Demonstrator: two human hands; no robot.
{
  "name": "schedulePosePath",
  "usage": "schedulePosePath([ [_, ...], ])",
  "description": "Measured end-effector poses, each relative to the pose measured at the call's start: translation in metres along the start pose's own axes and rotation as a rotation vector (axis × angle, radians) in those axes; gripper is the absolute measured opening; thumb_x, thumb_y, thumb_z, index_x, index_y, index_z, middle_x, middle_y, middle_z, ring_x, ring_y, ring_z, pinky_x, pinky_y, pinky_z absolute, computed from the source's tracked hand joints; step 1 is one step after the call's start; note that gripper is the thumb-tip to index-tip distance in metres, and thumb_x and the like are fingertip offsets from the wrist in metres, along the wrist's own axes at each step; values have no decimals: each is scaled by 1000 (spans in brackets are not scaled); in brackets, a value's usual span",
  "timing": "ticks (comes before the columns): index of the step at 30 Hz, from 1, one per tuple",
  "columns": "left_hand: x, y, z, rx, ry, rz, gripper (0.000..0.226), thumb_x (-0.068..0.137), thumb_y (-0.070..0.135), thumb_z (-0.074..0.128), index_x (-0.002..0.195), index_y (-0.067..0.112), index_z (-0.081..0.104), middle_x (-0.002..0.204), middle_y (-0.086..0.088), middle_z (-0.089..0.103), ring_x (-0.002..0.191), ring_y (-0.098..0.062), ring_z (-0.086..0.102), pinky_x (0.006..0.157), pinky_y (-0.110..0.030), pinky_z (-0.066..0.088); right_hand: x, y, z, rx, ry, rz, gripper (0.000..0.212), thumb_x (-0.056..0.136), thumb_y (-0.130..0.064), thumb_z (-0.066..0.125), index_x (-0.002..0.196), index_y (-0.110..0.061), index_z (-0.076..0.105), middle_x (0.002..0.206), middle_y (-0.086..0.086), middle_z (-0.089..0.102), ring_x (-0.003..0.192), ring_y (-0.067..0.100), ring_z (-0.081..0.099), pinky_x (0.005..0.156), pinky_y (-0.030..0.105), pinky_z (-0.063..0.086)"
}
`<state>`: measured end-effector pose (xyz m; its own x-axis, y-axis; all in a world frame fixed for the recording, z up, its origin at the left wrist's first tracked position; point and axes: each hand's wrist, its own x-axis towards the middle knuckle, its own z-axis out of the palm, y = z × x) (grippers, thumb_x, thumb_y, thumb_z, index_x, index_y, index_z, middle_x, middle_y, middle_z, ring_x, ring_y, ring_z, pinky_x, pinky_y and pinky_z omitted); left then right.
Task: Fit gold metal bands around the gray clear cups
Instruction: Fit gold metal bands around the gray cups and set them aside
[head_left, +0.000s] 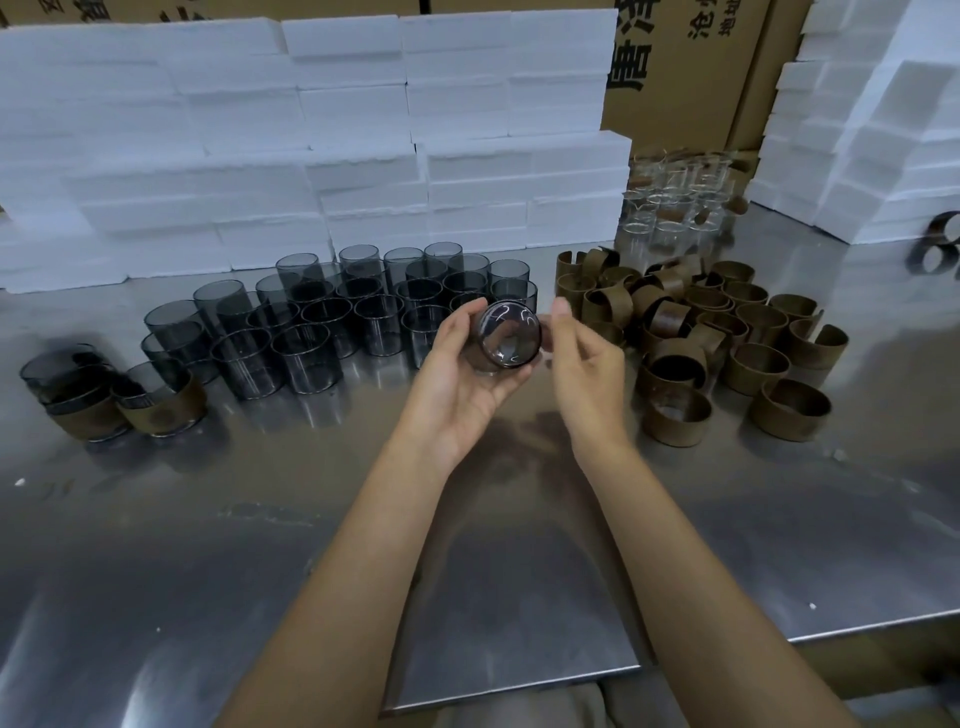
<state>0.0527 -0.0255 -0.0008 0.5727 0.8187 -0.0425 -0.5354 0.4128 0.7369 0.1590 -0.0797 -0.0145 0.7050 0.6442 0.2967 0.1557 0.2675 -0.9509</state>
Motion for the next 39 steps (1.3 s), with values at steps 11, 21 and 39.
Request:
schedulePosePath([
  [11, -4, 9, -9, 24, 32, -103, 29, 94, 31, 71, 120, 22, 61, 100, -11, 75, 88, -38, 73, 62, -31, 58, 19, 27, -20, -948, -75, -5, 49, 100, -19, 53, 145, -1, 43, 170, 16, 6, 157, 31, 0, 127, 42, 12],
  [21, 0, 8, -13, 90, 90, -38, 33, 93, 38, 69, 121, 23, 58, 115, -13, 70, 100, -40, 67, 63, -29, 58, 16, 22, -20, -781, -39, -5, 22, 98, -27, 62, 107, -7, 63, 134, 11, 50, 123, 29, 50, 97, 37, 45],
  [39, -6, 11, -3, 105, 111, -6, 68, 90, 20, 76, 149, 5, 45, 118, -15, 54, 106, -26, 62, 89, -39, 57, -17, -3, 10, -253, -185, -355, 19, 79, -17, 63, 96, -12, 60, 100, -18, 62, 129, 6, 55, 102, 14, 41],
])
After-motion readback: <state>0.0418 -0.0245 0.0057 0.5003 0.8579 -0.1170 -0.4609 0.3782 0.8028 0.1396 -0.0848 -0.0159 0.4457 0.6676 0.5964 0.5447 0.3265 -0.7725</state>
